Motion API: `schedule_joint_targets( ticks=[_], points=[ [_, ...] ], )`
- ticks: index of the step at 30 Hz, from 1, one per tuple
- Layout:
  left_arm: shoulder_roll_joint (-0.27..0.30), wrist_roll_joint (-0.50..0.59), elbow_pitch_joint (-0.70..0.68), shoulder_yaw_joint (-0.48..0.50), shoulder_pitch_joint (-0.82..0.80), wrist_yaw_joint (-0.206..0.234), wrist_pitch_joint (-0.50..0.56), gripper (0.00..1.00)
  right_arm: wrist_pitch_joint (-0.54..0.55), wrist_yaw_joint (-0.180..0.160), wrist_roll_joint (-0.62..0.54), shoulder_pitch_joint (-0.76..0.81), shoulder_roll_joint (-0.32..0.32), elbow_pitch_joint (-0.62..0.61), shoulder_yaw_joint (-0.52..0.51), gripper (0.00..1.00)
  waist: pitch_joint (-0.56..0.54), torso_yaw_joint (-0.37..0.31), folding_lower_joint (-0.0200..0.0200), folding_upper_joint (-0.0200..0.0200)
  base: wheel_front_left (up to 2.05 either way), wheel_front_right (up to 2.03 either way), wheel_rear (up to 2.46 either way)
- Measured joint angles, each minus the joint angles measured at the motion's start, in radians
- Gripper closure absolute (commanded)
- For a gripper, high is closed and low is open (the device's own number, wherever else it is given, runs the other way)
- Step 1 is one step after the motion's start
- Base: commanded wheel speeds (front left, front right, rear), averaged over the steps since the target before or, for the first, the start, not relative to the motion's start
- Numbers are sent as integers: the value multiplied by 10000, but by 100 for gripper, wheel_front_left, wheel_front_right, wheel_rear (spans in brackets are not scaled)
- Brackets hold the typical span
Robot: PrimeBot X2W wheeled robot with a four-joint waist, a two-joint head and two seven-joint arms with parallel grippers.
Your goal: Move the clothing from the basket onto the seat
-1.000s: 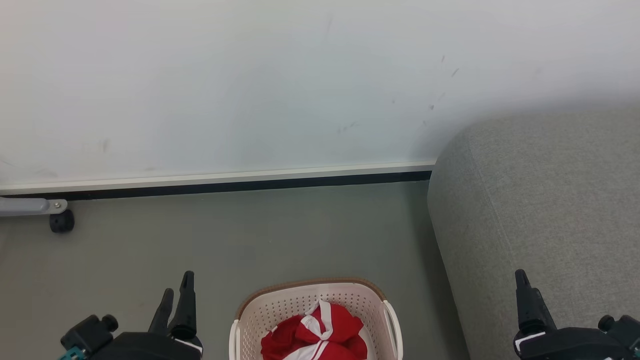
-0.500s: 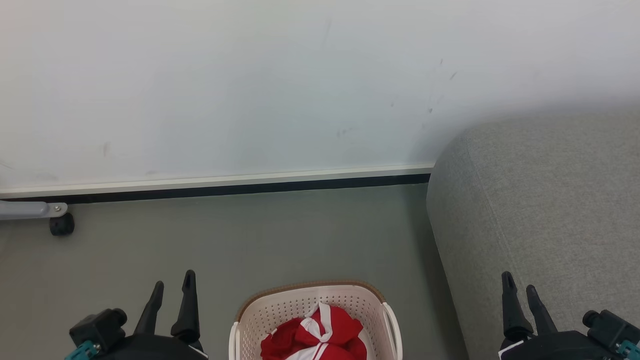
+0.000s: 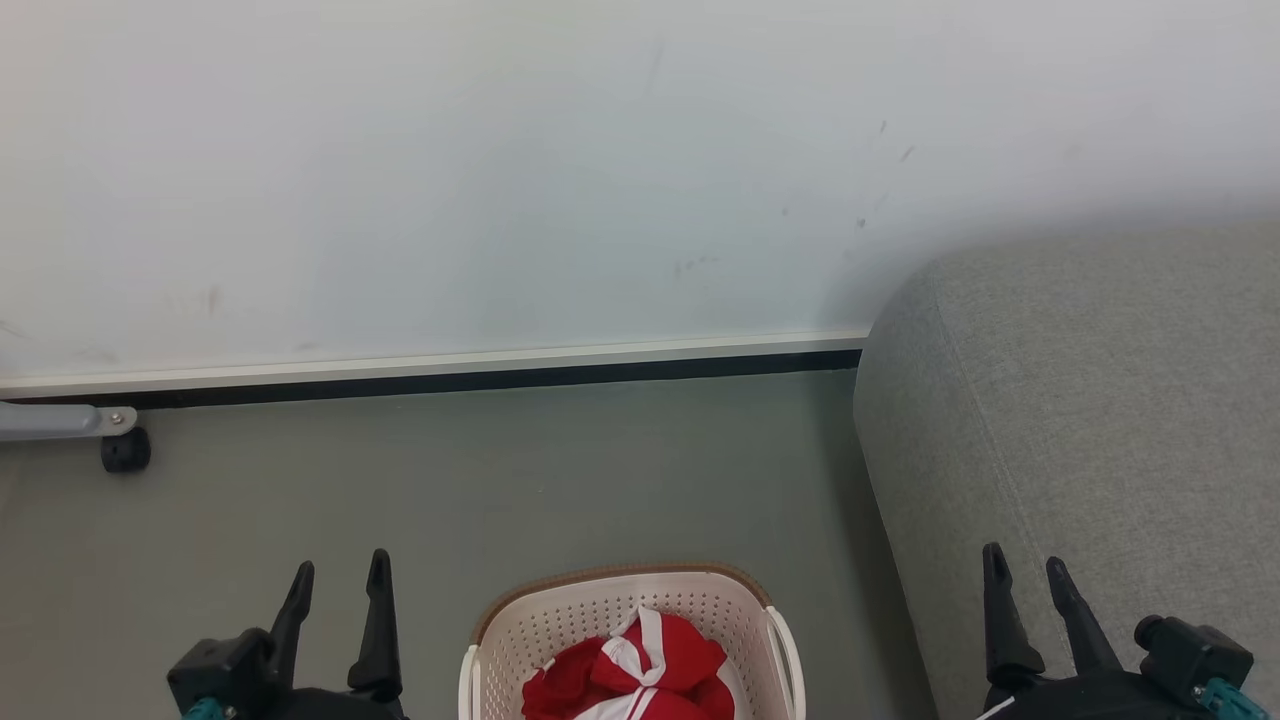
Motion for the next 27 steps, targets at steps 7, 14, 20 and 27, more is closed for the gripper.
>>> schedule_joint_targets(
  ticks=[7, 14, 20, 27],
  points=[
    [-17, 970, -79, -86, 59, 176, -286, 0, -255, -163, -959, 12, -77, -159, 249, 0, -20, -2, 0, 0, 0, 0, 0],
    [-33, 1952, -111, -159, 228, 339, -539, 0, -495, -267, -1960, 56, -150, -255, 447, 0, -28, -4, 0, 0, 0, 0, 0],
    [-33, 2732, -113, -205, 238, 472, -738, 0, -717, -405, -2713, 146, -219, -332, 616, 0, -41, -3, 0, 0, 0, 0, 0],
    [-38, 3505, -104, -251, 262, 614, -941, 0, -894, -514, -3498, 232, -244, -403, 744, 0, -47, -1, 0, 0, 0, 0, 0]
  ],
)
